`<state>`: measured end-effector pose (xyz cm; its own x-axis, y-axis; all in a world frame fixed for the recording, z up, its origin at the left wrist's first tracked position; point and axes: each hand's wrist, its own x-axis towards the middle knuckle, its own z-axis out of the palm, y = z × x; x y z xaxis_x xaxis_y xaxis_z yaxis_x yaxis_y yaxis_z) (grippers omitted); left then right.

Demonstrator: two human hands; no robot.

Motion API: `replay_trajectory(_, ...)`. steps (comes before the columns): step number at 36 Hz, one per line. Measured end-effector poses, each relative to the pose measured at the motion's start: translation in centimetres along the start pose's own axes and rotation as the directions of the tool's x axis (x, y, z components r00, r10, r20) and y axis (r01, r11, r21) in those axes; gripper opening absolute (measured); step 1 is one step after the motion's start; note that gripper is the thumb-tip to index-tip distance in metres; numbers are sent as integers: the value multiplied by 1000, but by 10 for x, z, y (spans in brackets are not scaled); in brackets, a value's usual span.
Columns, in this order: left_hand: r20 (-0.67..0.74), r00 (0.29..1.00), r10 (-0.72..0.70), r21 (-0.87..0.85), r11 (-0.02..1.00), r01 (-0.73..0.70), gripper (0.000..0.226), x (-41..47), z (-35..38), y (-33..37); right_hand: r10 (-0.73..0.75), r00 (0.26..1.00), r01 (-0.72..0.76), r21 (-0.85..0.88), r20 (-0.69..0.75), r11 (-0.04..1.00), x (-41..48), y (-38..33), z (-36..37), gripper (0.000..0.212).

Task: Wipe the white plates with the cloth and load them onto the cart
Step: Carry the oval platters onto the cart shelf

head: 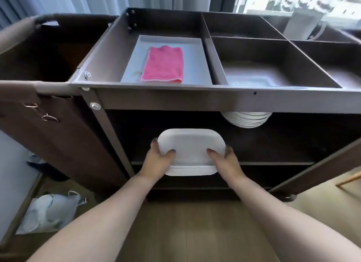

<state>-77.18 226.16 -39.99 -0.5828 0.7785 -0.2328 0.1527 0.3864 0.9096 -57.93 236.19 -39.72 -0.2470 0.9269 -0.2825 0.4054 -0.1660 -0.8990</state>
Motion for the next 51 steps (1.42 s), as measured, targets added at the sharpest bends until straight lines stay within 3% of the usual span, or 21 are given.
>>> replay_trajectory(7,-10,1000,-24,3,1000,24,70,40,10,1,4,1000,-5,-42,-10,999,40,0,5,49)
replay_trajectory(15,-70,998,5,-5,1000,-5,65,66,16,1,-42,999,43,-68,5,997,66,-7,13,61)
replay_trajectory(19,-43,997,62,-59,996,-65,67,67,11,3,-97,990,115,-181,106,977,71,-9,6,99)
replay_trajectory(23,-43,970,238,-47,970,-240,79,51,12,-9,-301,937,341,-277,177,898,57,5,1,125)
replay_trajectory(27,-80,937,341,26,940,-340,86,46,18,-20,-403,909,417,-290,111,861,60,15,9,118)
replay_trajectory(29,-137,919,369,49,929,-366,79,51,19,-22,-426,902,427,-255,63,867,67,17,14,117)
replay_trajectory(34,-217,886,410,101,912,-398,59,74,23,-26,-526,849,523,-204,43,828,94,15,24,74)
replay_trajectory(40,-263,860,436,204,897,-392,66,115,28,-20,-555,832,540,-230,0,810,135,-2,36,77)
replay_trajectory(51,-185,877,443,382,855,-351,77,173,26,0,-561,827,521,-351,-16,778,179,-16,45,83)
